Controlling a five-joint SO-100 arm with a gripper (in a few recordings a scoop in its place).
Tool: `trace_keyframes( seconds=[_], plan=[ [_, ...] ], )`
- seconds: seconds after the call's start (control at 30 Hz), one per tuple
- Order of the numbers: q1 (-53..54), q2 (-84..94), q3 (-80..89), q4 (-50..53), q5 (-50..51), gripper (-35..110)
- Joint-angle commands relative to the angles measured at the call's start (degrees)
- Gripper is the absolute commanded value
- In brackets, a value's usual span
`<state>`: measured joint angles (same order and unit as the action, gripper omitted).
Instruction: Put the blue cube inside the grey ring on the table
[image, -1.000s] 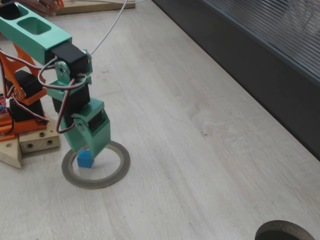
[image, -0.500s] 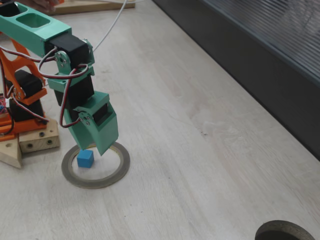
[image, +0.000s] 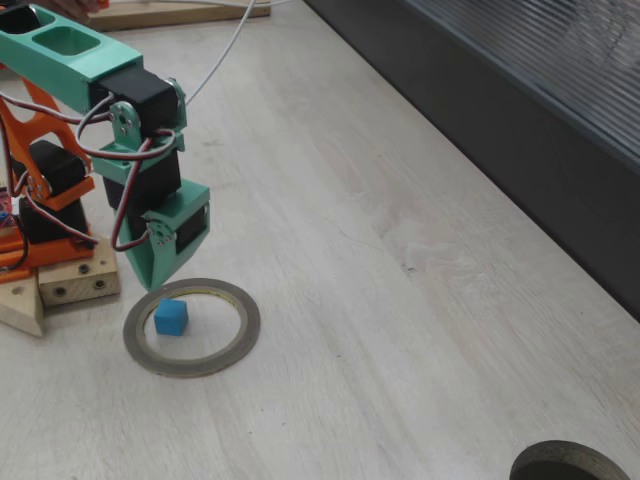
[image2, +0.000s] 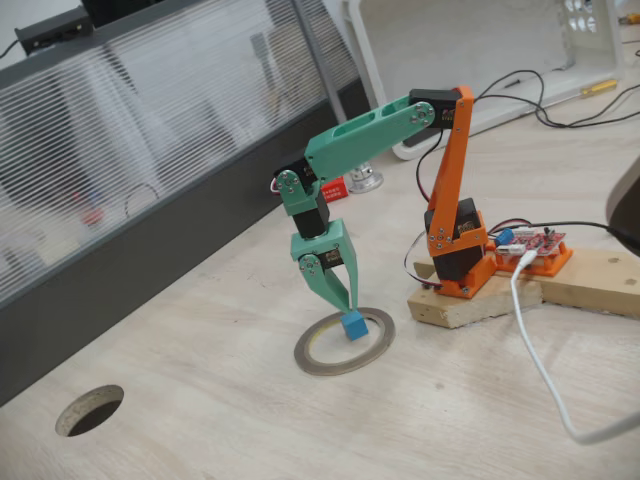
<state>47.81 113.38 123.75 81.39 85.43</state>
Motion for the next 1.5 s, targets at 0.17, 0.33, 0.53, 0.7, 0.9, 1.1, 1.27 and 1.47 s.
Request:
trace_keyframes(
  seconds=[0.17, 0.33, 0.53, 0.7, 0.9, 1.1, 1.27, 1.47],
  plan=[
    [0.70, 1.67, -1.58, 1.41, -0.09, 1],
    [0.70, 1.67, -1.49, 1.49, -0.09, 1],
    [0.70, 1.67, -0.79, 7.91, -0.18, 1],
    [0.70, 1.67, -0.70, 18.63, -0.18, 1],
    [0.70, 1.67, -0.62, 21.62, -0.18, 1],
    [0.70, 1.67, -0.53, 25.66, -0.18, 1],
    [0.70, 1.67, -0.53, 27.07, -0.18, 1],
    [0.44, 1.67, -0.53, 27.07, -0.18, 1]
  ],
)
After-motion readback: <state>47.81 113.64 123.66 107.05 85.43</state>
